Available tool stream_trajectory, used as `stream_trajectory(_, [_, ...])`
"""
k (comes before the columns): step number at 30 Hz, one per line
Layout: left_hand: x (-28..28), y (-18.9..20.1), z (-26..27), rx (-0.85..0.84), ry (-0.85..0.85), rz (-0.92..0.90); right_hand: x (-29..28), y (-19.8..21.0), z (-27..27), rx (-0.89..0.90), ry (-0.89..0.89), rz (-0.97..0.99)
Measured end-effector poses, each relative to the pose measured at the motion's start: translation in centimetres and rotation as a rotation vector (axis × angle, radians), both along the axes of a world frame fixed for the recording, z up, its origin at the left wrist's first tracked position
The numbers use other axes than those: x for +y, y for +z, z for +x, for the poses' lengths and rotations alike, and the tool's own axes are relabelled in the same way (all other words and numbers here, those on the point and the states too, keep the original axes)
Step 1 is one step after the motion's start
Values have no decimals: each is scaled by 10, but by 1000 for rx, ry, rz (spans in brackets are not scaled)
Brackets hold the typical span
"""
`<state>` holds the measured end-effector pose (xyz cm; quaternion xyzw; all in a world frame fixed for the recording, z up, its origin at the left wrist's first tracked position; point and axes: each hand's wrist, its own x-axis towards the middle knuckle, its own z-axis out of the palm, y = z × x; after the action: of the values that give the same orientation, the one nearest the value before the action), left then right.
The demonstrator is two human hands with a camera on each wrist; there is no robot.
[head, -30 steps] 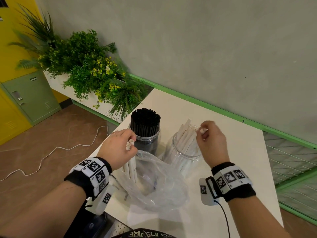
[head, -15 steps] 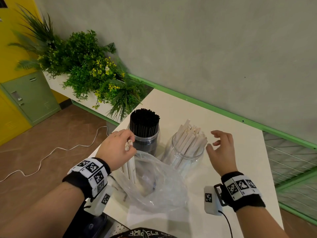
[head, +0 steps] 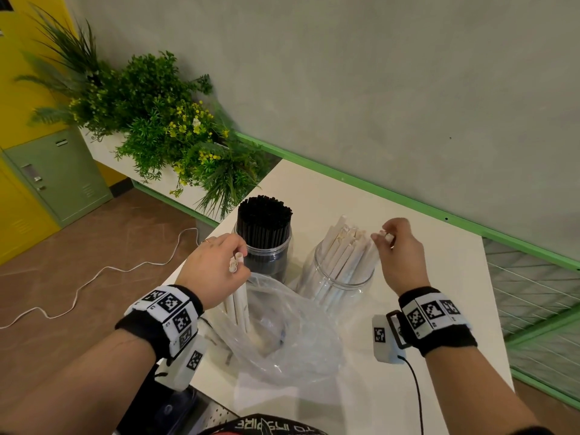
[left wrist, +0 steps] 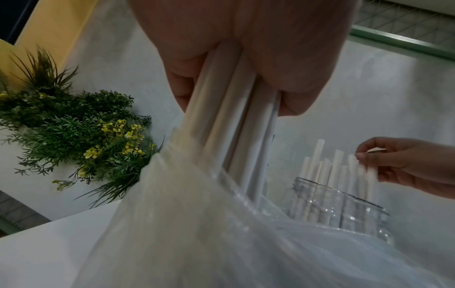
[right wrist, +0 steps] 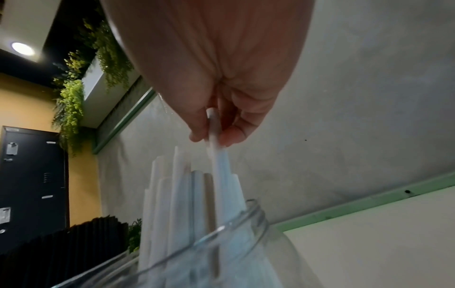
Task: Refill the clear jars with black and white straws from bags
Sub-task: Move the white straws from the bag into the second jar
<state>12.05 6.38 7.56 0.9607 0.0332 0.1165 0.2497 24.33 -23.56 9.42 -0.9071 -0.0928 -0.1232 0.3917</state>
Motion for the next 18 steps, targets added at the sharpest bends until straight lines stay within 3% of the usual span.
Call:
stream_trajectory(5, [0,-2,1,-23,-5,7,-6,-4,9,22,46,-152])
stream_trajectory(9, [0,-2,1,-23,4,4,-13,-14,3,-232,80,-261])
stream_trajectory(12, [-2,0,2,-18,5,0,-11,-12,-5,-324,119,-218])
stream_trajectory(18, [-6,3,3,-19,-3,9,10,-11,-3,-149,301,-239])
